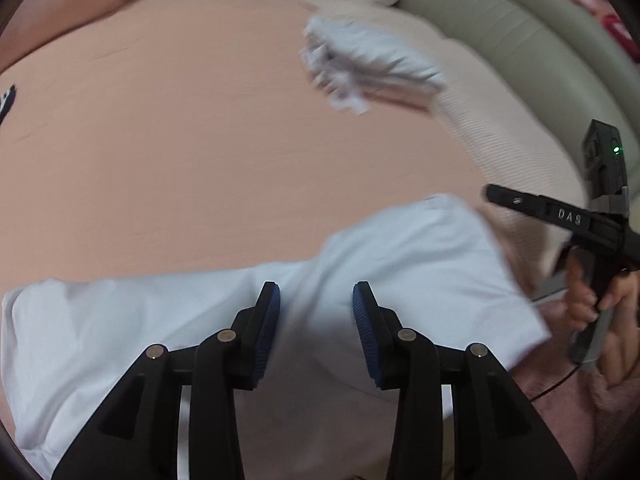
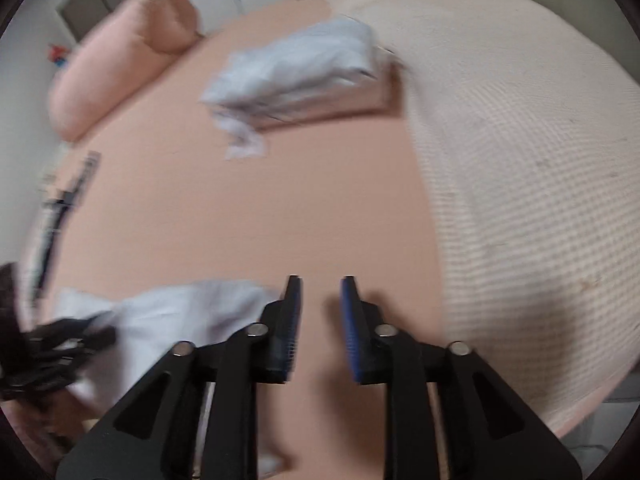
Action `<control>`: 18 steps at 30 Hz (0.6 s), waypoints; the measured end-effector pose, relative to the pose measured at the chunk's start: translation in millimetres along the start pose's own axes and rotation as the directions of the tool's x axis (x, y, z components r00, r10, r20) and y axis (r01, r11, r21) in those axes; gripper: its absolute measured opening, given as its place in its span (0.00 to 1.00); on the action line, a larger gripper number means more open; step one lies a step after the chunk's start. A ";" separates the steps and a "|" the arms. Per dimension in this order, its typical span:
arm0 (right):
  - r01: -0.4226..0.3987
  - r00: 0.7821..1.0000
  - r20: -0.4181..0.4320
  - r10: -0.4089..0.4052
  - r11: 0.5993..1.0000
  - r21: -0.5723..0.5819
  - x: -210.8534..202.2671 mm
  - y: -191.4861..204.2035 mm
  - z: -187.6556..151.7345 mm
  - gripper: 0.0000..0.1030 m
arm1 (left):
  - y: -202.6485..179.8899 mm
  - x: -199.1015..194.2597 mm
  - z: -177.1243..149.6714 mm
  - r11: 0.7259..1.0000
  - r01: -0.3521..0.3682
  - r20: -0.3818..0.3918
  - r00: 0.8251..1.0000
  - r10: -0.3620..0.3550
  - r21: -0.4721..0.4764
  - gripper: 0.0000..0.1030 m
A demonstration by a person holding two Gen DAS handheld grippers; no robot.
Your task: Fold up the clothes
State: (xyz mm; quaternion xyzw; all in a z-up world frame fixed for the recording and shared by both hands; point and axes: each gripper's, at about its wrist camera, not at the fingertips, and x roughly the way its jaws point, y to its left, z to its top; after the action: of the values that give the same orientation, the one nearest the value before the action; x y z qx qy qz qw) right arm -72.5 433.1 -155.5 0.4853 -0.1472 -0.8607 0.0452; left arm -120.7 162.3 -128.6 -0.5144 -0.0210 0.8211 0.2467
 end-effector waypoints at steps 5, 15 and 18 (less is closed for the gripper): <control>-0.099 0.993 -0.079 0.093 0.992 -0.074 -16.7 44.2 -36.3 0.47 | 31.4 -20.1 -37.9 0.987 -0.130 -0.039 0.991 0.126 -0.090 0.39; 0.115 0.985 -0.095 -0.144 0.959 -0.259 -21.9 59.8 -59.6 0.06 | 93.8 -63.1 -74.3 0.947 -0.003 0.040 0.999 0.017 -0.321 0.47; 0.133 0.981 -0.098 -0.165 0.953 -0.274 -32.9 54.9 -62.3 0.06 | 99.5 -71.6 -78.2 0.944 -0.015 0.054 0.998 0.035 -0.329 0.47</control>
State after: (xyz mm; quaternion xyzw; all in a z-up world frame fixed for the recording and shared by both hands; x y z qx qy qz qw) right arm -5.9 375.1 -142.4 0.5353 0.0097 -0.8429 0.0535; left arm -67.0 27.3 -134.3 -0.5239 -0.1583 0.8241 0.1462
